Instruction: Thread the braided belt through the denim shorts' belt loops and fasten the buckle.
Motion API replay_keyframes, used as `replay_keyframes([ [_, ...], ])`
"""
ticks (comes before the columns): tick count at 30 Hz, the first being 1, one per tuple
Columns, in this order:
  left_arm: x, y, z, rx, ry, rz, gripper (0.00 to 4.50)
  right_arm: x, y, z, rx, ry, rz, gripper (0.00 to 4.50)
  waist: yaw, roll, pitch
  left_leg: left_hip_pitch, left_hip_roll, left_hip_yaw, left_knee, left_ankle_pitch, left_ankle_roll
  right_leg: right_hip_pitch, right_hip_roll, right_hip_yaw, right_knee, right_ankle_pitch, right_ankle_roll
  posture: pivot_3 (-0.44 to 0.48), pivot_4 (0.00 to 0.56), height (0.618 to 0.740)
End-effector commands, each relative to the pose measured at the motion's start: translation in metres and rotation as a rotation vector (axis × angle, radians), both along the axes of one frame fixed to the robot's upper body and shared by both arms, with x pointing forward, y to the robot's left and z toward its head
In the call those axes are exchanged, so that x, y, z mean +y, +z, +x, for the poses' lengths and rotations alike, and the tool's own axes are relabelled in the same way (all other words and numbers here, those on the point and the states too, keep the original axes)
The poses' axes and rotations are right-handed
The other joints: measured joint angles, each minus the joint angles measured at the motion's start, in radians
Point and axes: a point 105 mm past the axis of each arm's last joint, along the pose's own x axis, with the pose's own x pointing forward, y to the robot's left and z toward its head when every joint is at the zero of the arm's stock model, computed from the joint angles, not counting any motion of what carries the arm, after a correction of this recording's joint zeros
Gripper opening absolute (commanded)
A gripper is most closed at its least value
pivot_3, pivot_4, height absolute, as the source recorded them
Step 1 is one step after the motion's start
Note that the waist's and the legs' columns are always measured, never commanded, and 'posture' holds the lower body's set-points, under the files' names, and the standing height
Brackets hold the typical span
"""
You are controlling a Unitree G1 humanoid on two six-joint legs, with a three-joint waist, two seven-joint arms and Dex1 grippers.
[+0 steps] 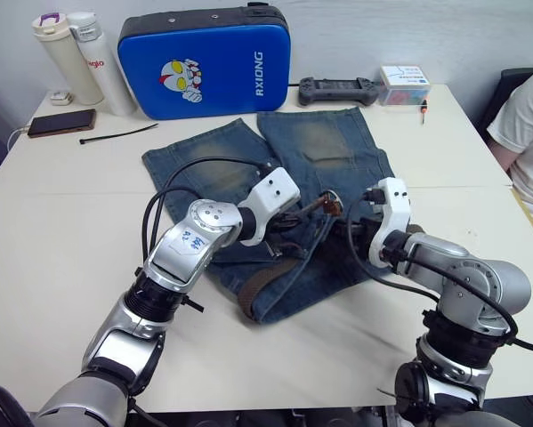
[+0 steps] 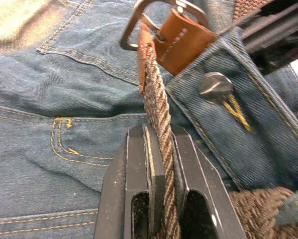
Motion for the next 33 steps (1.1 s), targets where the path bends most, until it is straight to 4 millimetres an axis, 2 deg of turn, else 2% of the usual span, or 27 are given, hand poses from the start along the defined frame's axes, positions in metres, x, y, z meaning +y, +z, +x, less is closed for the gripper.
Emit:
replay_keyframes([
  [1, -0.007, 0.02, -0.011, -0.079, -0.054, -0.037, 0.0, -0.01, 0.009, 0.007, -0.001, -0.076, 0.084, 0.05, 0.001, 0.0, 0.0, 0.0, 0.0, 0.0, 0.0, 0.0, 0.0, 0.0, 0.0, 0.0, 0.0, 0.0, 0.0, 0.0, 0.15, 0.74],
  [5, -0.006, 0.02, -0.011, -0.077, -0.052, -0.038, 0.0, -0.011, 0.01, 0.007, 0.012, -0.082, 0.098, 0.05, 0.0, 0.0, 0.0, 0.0, 0.0, 0.0, 0.0, 0.0, 0.0, 0.0, 0.0, 0.0, 0.0, 0.0, 0.0, 0.0, 0.15, 0.74],
  [13, -0.008, 0.023, -0.007, -0.076, -0.036, -0.055, 0.0, 0.004, 0.012, -0.004, 0.001, 0.007, 0.069, 0.05, 0.0, 0.0, 0.0, 0.0, 0.0, 0.0, -0.001, 0.0, 0.0, 0.0, 0.0, 0.0, 0.0, 0.0, 0.0, 0.0, 0.15, 0.74],
  [22, 0.013, 0.018, 0.008, -0.095, 0.052, 0.019, 0.0, 0.004, 0.016, -0.008, -0.026, 0.012, 0.058, 0.05, -0.002, 0.0, 0.0, 0.0, 0.0, 0.0, -0.002, 0.0, 0.0, -0.001, 0.0, 0.0, 0.0, 0.0, 0.0, 0.0, 0.15, 0.74],
  [29, -0.003, 0.021, 0.001, -0.095, 0.001, -0.005, 0.0, 0.013, 0.018, -0.01, -0.04, 0.042, 0.045, 0.05, -0.001, 0.0, 0.0, 0.0, 0.0, 0.0, -0.002, 0.0, 0.0, -0.001, 0.0, 0.0, 0.0, 0.0, 0.0, 0.0, 0.15, 0.74],
  [33, -0.005, 0.021, 0.0, -0.095, -0.004, -0.008, 0.0, 0.015, 0.018, -0.01, -0.04, 0.046, 0.025, 0.05, -0.003, 0.0, 0.0, 0.0, 0.0, 0.0, -0.002, 0.0, 0.0, -0.001, 0.0, 0.0, 0.0, 0.0, 0.0, 0.0, 0.15, 0.74],
])
